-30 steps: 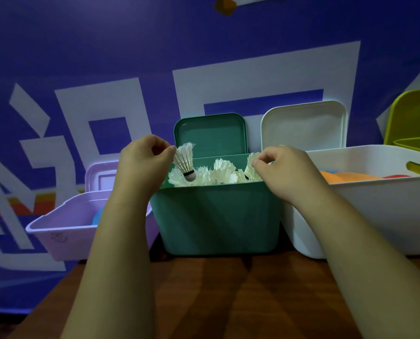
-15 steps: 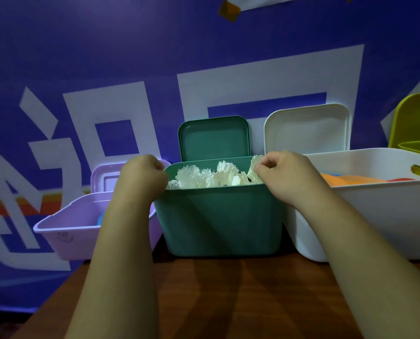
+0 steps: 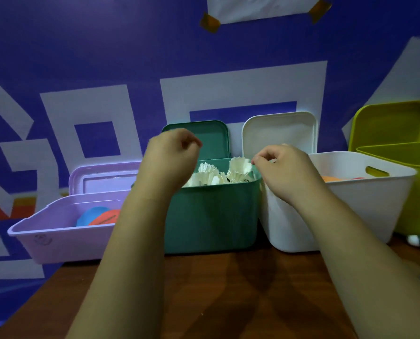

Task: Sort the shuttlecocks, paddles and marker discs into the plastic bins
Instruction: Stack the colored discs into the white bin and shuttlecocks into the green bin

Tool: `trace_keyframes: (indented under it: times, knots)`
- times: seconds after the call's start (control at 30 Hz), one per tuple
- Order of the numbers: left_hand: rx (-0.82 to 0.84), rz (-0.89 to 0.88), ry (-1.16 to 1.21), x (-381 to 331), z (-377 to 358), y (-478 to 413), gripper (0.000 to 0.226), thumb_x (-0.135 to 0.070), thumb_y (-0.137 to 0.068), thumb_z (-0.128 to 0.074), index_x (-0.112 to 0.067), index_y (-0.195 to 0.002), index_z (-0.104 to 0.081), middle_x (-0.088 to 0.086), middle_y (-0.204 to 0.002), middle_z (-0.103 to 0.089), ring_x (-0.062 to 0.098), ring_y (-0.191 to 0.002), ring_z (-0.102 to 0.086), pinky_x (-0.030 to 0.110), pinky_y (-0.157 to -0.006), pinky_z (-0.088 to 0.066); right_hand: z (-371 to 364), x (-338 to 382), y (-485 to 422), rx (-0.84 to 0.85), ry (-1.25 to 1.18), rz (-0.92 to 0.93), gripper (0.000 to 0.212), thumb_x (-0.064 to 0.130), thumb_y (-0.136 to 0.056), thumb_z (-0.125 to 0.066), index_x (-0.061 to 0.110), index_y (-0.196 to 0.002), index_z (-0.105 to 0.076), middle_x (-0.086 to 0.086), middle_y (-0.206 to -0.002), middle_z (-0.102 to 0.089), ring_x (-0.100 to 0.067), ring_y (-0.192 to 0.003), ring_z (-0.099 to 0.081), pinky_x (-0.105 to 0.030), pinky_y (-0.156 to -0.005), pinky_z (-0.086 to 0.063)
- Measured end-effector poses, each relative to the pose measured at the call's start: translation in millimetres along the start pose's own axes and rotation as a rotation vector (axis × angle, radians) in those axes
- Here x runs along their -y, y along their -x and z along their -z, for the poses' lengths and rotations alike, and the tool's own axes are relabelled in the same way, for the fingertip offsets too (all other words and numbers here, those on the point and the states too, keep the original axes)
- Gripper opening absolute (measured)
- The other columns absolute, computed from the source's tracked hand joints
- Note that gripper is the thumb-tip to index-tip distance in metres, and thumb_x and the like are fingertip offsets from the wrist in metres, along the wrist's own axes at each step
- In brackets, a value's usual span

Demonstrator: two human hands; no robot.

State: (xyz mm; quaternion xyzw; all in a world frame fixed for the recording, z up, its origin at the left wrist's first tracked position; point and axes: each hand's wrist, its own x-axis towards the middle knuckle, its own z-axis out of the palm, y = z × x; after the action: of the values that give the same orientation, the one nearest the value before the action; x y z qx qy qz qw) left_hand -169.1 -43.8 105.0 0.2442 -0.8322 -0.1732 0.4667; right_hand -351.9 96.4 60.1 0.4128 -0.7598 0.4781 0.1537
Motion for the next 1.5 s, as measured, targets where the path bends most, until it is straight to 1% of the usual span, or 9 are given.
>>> trace_keyframes:
  times: [0.1, 0.37, 0.57, 0.67, 0.8, 0.9, 1.07, 1.3, 1.5]
  knots:
    - [0.278, -0.031, 0.184, -45.9, -28.3, 23.1, 0.025, -0.017, -0.095, -0.056, -0.028, -0.095, -0.078, -0.01, -0.085, -0.078, 0.007, -0.072, -0.074, 0.028, -0.063, -0.058, 36.8, -13.4, 18.8, -0.021, 0.027, -0.028, 0.022, 0.031, -0.098, -0.059, 0.025, -0.089, -0.077, 0.005, -0.101, -0.069, -0.012, -0.091, -0.062, -0.027, -0.069, -0.045]
    - [0.804, -0.118, 0.286, -136.0, -114.2, 87.5, 0.022, -0.015, -0.099, -0.056, -0.025, -0.098, -0.076, -0.007, -0.085, -0.08, 0.009, -0.074, -0.076, 0.03, -0.07, -0.06, 152.5, -93.4, 89.3, -0.112, 0.176, -0.255, 0.018, 0.025, -0.097, -0.064, 0.02, -0.09, -0.08, 0.002, -0.093, -0.075, -0.018, -0.09, -0.065, -0.03, -0.07, -0.043]
    - [1.117, -0.286, -0.052, -196.2, -184.5, 114.2, 0.028, -0.043, -0.1, -0.063, -0.023, -0.116, -0.075, -0.004, -0.108, -0.076, 0.017, -0.1, -0.07, 0.037, -0.096, -0.055, 210.8, -146.0, 157.3, -0.103, 0.254, -0.431, 0.019, 0.022, -0.099, -0.057, 0.026, -0.093, -0.075, 0.01, -0.084, -0.071, -0.014, -0.078, -0.065, -0.025, -0.062, -0.045]
    - [1.129, -0.333, -0.245, -220.9, -225.7, 130.2, 0.042, -0.049, -0.099, -0.063, -0.017, -0.124, -0.071, 0.005, -0.122, -0.067, 0.024, -0.11, -0.06, 0.033, -0.09, -0.043, 222.1, -169.7, 184.2, -0.096, 0.356, -0.509, 0.019, 0.022, -0.1, -0.056, 0.03, -0.102, -0.074, 0.004, -0.1, -0.072, -0.021, -0.092, -0.067, -0.034, -0.076, -0.053]
    - [1.14, -0.255, -0.205, -227.3, -276.0, 148.3, 0.064, -0.06, -0.075, -0.071, -0.015, -0.12, -0.061, 0.01, -0.115, -0.067, 0.025, -0.096, -0.062, 0.038, -0.081, -0.05, 225.8, -199.6, 208.8, -0.162, 0.389, -0.549, 0.025, 0.018, -0.096, -0.06, 0.019, -0.117, -0.073, -0.004, -0.123, -0.067, -0.027, -0.114, -0.063, -0.042, -0.101, -0.051]
    - [1.002, -0.255, -0.097, -223.5, -299.7, 160.4, 0.05, -0.047, -0.083, -0.077, -0.014, -0.111, -0.053, 0.011, -0.108, -0.062, 0.024, -0.086, -0.058, 0.034, -0.062, -0.04, 219.7, -214.7, 225.8, -0.196, 0.422, -0.518, 0.026, 0.018, -0.093, -0.061, 0.018, -0.117, -0.072, -0.005, -0.12, -0.067, -0.03, -0.111, -0.063, -0.046, -0.099, -0.052]
    - [0.89, -0.268, -0.002, -216.6, -310.1, 165.6, 0.029, -0.035, -0.092, -0.074, -0.009, -0.097, -0.065, 0.008, -0.085, -0.061, 0.024, -0.073, -0.058, 0.03, -0.052, -0.036, 212.7, -226.1, 235.9, -0.353, 0.416, -0.477, 0.023, 0.012, -0.093, -0.06, 0.017, -0.111, -0.072, -0.003, -0.12, -0.063, -0.028, -0.115, -0.057, -0.047, -0.1, -0.05]
    - [0.752, -0.25, 0.191, -215.5, -299.8, 158.9, 0.02, -0.034, -0.09, -0.076, -0.017, -0.1, -0.07, 0.005, -0.088, -0.066, 0.022, -0.084, -0.063, 0.032, -0.064, -0.046, 240.0, -230.5, 235.5, -0.601, 0.462, -0.578, 0.036, 0.013, -0.089, -0.063, 0.021, -0.124, -0.066, -0.007, -0.133, -0.052, -0.033, -0.124, -0.05, -0.043, -0.106, -0.042]
    - [0.754, -0.325, 0.24, -232.7, -288.0, 167.3, 0.025, -0.031, -0.09, -0.076, -0.007, -0.087, -0.074, 0.021, -0.088, -0.065, 0.029, -0.074, -0.058, 0.036, -0.059, -0.043, 278.2, -244.0, 225.6, -0.689, 0.321, -0.7, 0.053, 0.008, -0.097, -0.065, 0.014, -0.147, -0.05, -0.015, -0.145, -0.043, -0.031, -0.109, -0.059, -0.022, -0.083, -0.037]
